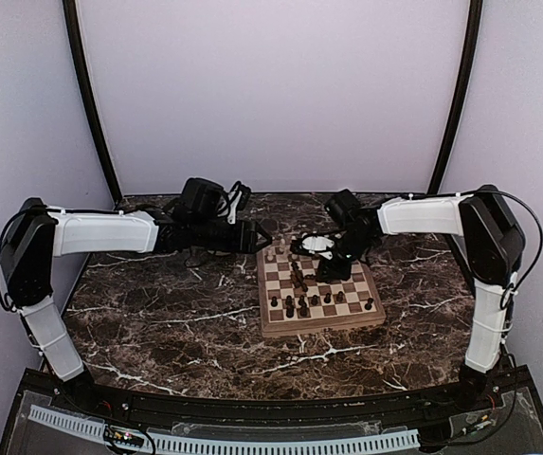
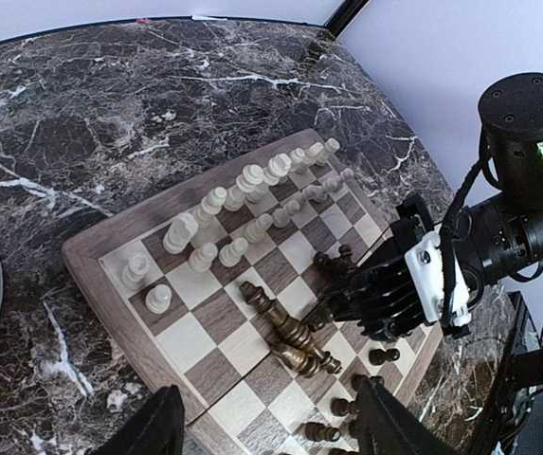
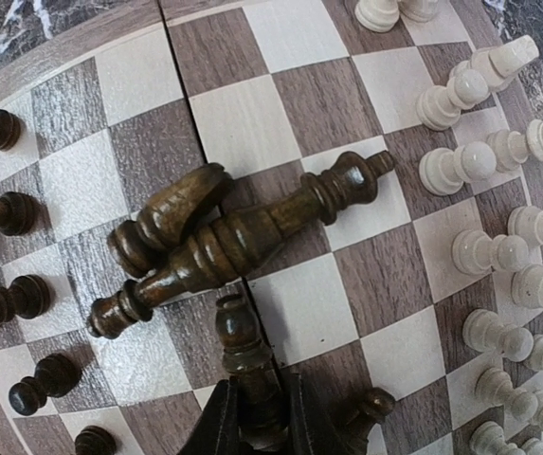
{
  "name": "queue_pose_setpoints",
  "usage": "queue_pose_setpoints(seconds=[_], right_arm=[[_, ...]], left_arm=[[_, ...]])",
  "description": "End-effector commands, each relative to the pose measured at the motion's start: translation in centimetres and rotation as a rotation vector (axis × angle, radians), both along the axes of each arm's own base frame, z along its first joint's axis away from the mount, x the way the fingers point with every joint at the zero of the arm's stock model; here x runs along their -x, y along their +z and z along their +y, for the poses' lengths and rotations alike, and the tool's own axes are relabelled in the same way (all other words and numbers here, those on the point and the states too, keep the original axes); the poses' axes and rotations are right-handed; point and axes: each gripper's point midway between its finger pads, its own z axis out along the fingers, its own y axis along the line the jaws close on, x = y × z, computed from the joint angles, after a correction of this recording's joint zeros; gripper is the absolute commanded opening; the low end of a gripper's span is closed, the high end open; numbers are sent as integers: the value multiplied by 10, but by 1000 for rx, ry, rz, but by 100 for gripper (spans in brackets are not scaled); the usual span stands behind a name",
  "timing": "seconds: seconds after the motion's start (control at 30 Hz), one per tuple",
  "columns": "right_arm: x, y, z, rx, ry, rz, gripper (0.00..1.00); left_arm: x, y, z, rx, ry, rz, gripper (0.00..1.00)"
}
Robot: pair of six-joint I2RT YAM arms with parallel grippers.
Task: Set up the chess pieces on the board
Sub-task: Pick up the bishop from the chessboard.
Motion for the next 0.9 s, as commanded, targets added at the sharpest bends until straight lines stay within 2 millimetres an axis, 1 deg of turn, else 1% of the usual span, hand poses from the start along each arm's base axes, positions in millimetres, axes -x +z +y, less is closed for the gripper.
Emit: queue_pose_setpoints(seconds=[0.0,0.13,0.23,0.33,0.43,0.47,0.67,0.8,0.87], right_arm=[[1,37,8,-133,-15,-6,10],[-2,62,10,-222,-30,-2,9],[-3,76,11,-273,-38,-1,9],[-2,87,13,-305,-41,2,9],[0,97,16,-337,-41,2,9],[0,100,17,-347,-41,1,9],[1,107,19,-371,-43,3,9],[2,109,20,-379,-42,10,10],[3,110,20,-382,-39,14,10]], left_arm=[[6,10,-12,88,-44,9,65],[8,10,-20,139,-60,42,64],[9,11,-27,182,-72,64,64],[12,9,-36,224,-98,112,63],[14,12,-45,279,-129,139,60],[16,11,-48,295,-142,162,59],[24,13,-63,354,-202,201,58],[29,12,-74,362,-234,217,56],[31,12,-79,368,-245,225,52]])
